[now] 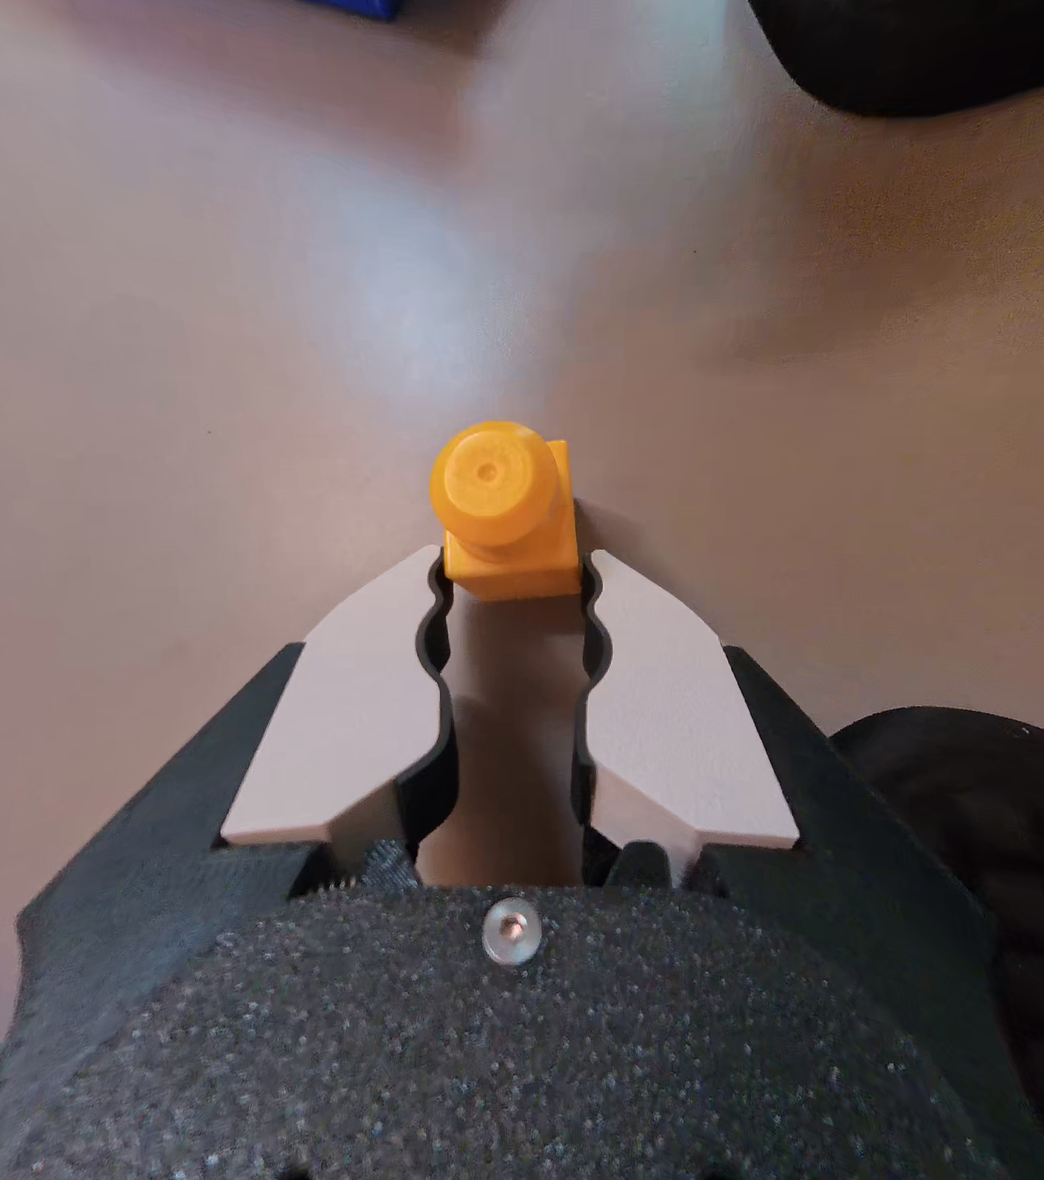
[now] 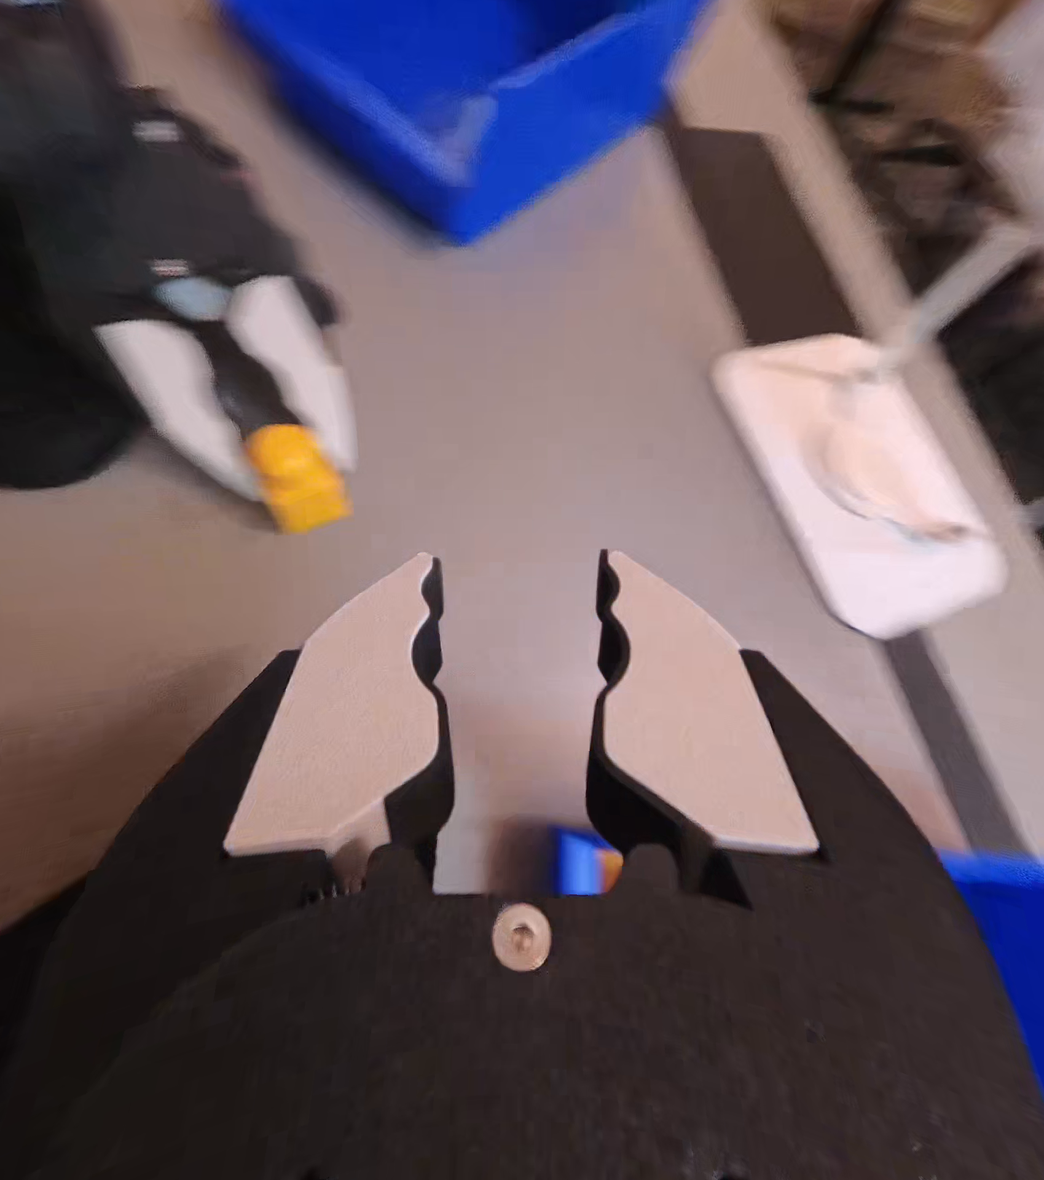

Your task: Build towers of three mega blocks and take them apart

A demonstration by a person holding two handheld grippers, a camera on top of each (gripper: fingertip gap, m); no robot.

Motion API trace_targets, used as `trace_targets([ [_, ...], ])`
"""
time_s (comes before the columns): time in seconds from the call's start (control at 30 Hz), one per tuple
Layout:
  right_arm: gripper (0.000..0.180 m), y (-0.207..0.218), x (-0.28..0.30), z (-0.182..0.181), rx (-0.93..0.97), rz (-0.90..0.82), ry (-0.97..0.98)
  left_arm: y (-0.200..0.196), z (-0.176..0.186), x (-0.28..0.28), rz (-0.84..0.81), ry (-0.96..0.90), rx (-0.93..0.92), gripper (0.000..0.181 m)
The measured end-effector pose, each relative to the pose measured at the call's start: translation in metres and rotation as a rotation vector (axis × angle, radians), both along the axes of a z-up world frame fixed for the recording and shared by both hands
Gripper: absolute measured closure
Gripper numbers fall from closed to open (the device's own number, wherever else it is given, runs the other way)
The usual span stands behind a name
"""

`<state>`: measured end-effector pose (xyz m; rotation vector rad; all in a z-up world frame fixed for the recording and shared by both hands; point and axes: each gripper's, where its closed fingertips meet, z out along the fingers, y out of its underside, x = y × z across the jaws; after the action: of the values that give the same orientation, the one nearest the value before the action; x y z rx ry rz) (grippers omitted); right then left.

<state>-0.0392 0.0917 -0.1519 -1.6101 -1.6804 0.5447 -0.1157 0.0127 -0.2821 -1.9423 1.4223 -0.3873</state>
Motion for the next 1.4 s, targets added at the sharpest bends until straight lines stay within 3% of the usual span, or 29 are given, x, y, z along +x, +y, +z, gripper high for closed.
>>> trace_targets([
  [0.13, 0.129, -0.073, -0.051, -0.050, -0.033, 0.202, -0.115, 0.000, 0.003, 0.001, -0.005, -0.005, 0.022, 0.144],
  [0.23, 0.129, -0.088, -0.074, -0.072, -0.091, 0.228, -0.124, -0.002, 0.008, 0.005, -0.025, -0.034, 0.032, 0.144],
  [0.3, 0.140, -0.089, -0.078, -0.084, -0.080, 0.249, -0.163, -0.004, 0.018, 0.008, -0.043, -0.077, 0.050, 0.144],
  [0.4, 0.148, -0.091, -0.076, -0.072, -0.091, 0.265, -0.118, -0.006, 0.031, 0.011, -0.057, -0.155, 0.062, 0.142],
  [0.5, 0.148, -0.084, -0.066, -0.033, -0.093, 0.232, 0.003, 0.006, 0.041, 0.005, 0.001, -0.190, 0.101, 0.128],
  [0.63, 0.148, -0.016, -0.018, 0.044, 0.032, -0.028, 0.200, 0.021, 0.059, -0.006, 0.084, -0.268, 0.167, 0.145],
  [0.73, 0.148, 0.080, 0.061, 0.083, 0.187, -0.411, 0.238, 0.030, 0.075, -0.014, 0.152, -0.329, 0.217, 0.165],
  [0.8, 0.148, 0.141, 0.127, 0.084, 0.225, -0.679, 0.190, 0.033, 0.083, -0.019, 0.180, -0.366, 0.233, 0.176],
  [0.87, 0.147, 0.184, 0.178, 0.065, 0.162, -0.874, 0.147, 0.035, 0.088, -0.022, 0.198, -0.390, 0.239, 0.181],
  [0.97, 0.147, 0.215, 0.212, 0.017, 0.010, -1.021, 0.068, 0.037, 0.087, -0.026, 0.214, -0.383, 0.243, 0.181],
  [1.23, 0.148, 0.225, 0.213, -0.086, -0.290, -1.129, -0.200, 0.037, 0.083, -0.026, 0.207, -0.363, 0.250, 0.181],
  [1.4, 0.147, 0.213, 0.205, -0.101, -0.405, -1.077, -0.252, 0.037, 0.085, -0.026, 0.201, -0.362, 0.255, 0.181],
])
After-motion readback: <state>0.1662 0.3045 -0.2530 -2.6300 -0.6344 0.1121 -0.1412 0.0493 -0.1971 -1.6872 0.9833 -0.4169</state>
